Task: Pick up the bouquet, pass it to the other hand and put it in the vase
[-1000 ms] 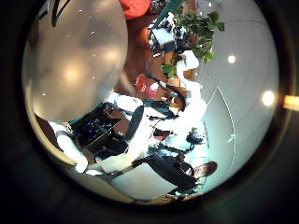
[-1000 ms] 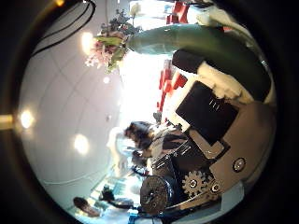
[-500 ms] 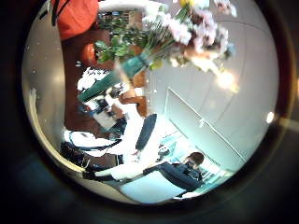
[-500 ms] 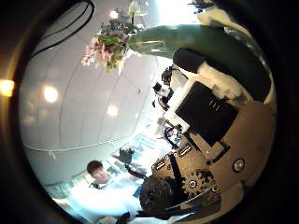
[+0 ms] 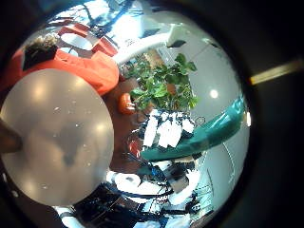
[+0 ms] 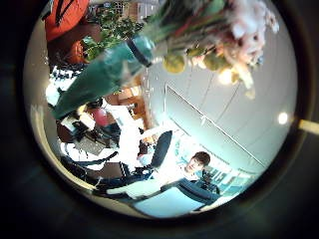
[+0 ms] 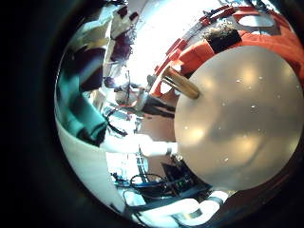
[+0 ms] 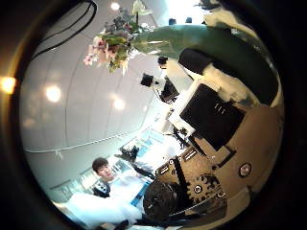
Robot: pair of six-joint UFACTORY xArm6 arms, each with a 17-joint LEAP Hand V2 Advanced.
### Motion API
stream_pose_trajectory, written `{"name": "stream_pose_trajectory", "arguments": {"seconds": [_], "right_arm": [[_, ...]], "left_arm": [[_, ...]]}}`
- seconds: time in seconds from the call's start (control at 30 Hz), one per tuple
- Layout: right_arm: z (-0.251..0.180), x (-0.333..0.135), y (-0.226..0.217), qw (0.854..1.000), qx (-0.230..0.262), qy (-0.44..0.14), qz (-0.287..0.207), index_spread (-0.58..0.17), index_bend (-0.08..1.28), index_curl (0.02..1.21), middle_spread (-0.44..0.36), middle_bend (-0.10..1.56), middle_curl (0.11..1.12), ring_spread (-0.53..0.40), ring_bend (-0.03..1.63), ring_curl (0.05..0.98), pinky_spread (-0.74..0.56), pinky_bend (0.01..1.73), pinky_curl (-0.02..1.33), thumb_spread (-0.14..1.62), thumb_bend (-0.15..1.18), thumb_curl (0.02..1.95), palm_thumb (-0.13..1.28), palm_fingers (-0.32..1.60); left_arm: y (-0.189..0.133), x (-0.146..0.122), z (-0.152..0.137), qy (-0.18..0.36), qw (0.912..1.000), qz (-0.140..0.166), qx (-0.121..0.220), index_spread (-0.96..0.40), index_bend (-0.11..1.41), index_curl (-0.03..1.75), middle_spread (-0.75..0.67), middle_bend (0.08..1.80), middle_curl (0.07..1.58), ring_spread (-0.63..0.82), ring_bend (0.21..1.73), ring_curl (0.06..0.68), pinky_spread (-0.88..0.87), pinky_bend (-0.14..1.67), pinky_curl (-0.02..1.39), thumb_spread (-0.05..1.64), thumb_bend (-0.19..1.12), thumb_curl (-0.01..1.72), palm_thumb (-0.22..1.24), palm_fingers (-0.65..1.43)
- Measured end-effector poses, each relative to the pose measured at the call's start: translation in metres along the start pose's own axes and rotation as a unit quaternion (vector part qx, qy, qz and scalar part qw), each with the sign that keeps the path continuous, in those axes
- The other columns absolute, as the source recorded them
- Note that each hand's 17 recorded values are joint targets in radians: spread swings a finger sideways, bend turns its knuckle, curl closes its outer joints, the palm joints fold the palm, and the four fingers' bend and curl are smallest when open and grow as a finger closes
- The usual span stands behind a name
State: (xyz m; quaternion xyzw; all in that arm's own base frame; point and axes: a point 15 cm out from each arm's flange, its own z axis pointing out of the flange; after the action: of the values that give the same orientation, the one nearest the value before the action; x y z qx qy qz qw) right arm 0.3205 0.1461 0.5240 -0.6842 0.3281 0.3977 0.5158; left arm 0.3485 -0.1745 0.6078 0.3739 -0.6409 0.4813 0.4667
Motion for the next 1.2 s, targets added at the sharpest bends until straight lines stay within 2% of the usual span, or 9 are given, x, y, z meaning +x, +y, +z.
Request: {"name": "stream_pose_trajectory", "arguments": {"seconds": [0.13, 0.27, 0.37, 0.5, 0.7, 0.83, 0.97, 1.07, 1.2], "right_arm": [[0.009, 0.008, -0.004, 1.0, -0.004, 0.005, 0.006, -0.235, 1.17, 0.94, -0.133, 1.38, 0.82, -0.202, 1.43, 0.756, -0.18, 1.18, 1.03, 0.89, 0.01, 1.23, 1.14, 1.13], [0.018, 0.02, -0.005, 1.0, -0.015, 0.02, 0.013, -0.233, 1.17, 0.94, -0.127, 1.38, 0.82, -0.202, 1.43, 0.756, -0.19, 1.18, 1.03, 0.9, 0.0, 1.24, 1.14, 1.13], [0.016, 0.029, -0.01, 0.999, -0.004, 0.034, 0.016, -0.232, 1.17, 0.93, -0.124, 1.38, 0.81, -0.202, 1.43, 0.755, -0.19, 1.18, 1.04, 0.9, 0.0, 1.25, 1.14, 1.13], [0.013, 0.041, -0.013, 0.999, 0.001, 0.046, 0.024, -0.231, 1.18, 0.93, -0.122, 1.39, 0.81, -0.203, 1.43, 0.755, -0.19, 1.18, 1.05, 0.9, -0.01, 1.27, 1.13, 1.13], [0.005, 0.059, -0.024, 0.997, 0.025, 0.06, 0.036, -0.234, 1.15, 0.92, -0.13, 1.36, 0.81, -0.206, 1.4, 0.752, -0.2, 1.18, 1.04, 0.92, -0.05, 1.19, 0.96, 1.08], [-0.002, 0.081, -0.013, 0.995, 0.042, 0.048, 0.071, -0.261, 0.98, 0.88, -0.136, 1.25, 0.76, -0.206, 1.34, 0.707, -0.27, 1.11, 0.96, 0.95, -0.06, 1.05, 0.85, 0.94], [-0.003, 0.099, 0.001, 0.993, 0.054, 0.033, 0.104, -0.3, 0.63, 0.81, -0.141, 1.06, 0.71, -0.217, 1.31, 0.673, -0.37, 1.07, 0.9, 0.97, -0.04, 0.93, 0.76, 0.48], [-0.003, 0.101, 0.002, 0.992, 0.056, 0.033, 0.106, -0.333, 0.52, 0.73, -0.122, 0.91, 0.65, -0.198, 1.21, 0.624, -0.28, 0.96, 0.86, 0.99, -0.04, 0.85, 0.74, 0.15], [-0.004, 0.101, 0.001, 0.992, 0.057, 0.035, 0.103, -0.355, 0.47, 0.63, -0.081, 0.76, 0.57, -0.134, 1.06, 0.535, -0.08, 0.86, 0.79, 1.0, -0.03, 0.78, 0.73, 0.03]], "left_arm": [[0.0, 0.006, 0.001, 0.017, 0.9998, -0.01, -0.003, 0.16, 0.19, 0.35, 0.33, 0.33, 0.38, 0.52, 0.57, 0.179, 0.48, 0.17, 0.29, 0.94, -0.03, 0.34, 0.28, 0.34], [0.001, 0.006, 0.007, 0.026, 0.9993, -0.024, -0.012, 0.06, 0.23, 0.39, 0.12, 0.54, 0.47, 0.31, 0.61, 0.188, 0.32, 0.18, 0.27, 0.94, -0.02, 0.35, 0.33, 0.58], [0.004, 0.004, 0.011, 0.027, 0.9986, -0.039, -0.022, -0.05, 0.17, 0.4, -0.06, 0.69, 0.54, -0.03, 0.8, 0.23, 0.03, 0.46, 0.34, 0.96, 0.04, 0.37, 0.49, 1.12], [0.004, 0.004, 0.014, 0.042, 0.9974, -0.051, -0.029, -0.23, 0.34, 0.51, -0.24, 0.87, 0.68, -0.3, 1.1, 0.378, -0.23, 0.84, 0.51, 0.98, 0.12, 0.45, 0.74, 1.38], [-0.002, 0.011, 0.01, 0.058, 0.9981, -0.021, -0.003, -0.43, 0.69, 0.72, -0.37, 1.09, 0.79, -0.4, 1.32, 0.483, -0.4, 1.11, 0.67, 0.99, 0.14, 0.54, 0.87, 1.25], [-0.01, 0.025, 0.001, 0.053, 0.9978, 0.012, 0.037, -0.5, 0.82, 0.82, -0.41, 1.19, 0.82, -0.4, 1.41, 0.522, -0.46, 1.18, 0.74, 1.0, 0.14, 0.59, 0.91, 1.18], [-0.018, 0.044, -0.024, 0.027, 0.9938, 0.046, 0.097, -0.55, 0.88, 0.89, -0.43, 1.24, 0.84, -0.4, 1.48, 0.548, -0.49, 1.21, 0.8, 1.02, 0.13, 0.63, 0.93, 1.13], [-0.02, 0.054, -0.041, 0.005, 0.9904, 0.063, 0.123, -0.56, 0.91, 0.92, -0.43, 1.26, 0.84, -0.39, 1.5, 0.559, -0.51, 1.22, 0.85, 1.02, 0.12, 0.66, 0.94, 1.11], [-0.016, 0.068, -0.068, -0.041, 0.9835, 0.082, 0.156, -0.58, 0.92, 0.96, -0.44, 1.29, 0.84, -0.39, 1.52, 0.568, -0.53, 1.22, 0.9, 1.03, 0.1, 0.7, 0.94, 1.1]]}}
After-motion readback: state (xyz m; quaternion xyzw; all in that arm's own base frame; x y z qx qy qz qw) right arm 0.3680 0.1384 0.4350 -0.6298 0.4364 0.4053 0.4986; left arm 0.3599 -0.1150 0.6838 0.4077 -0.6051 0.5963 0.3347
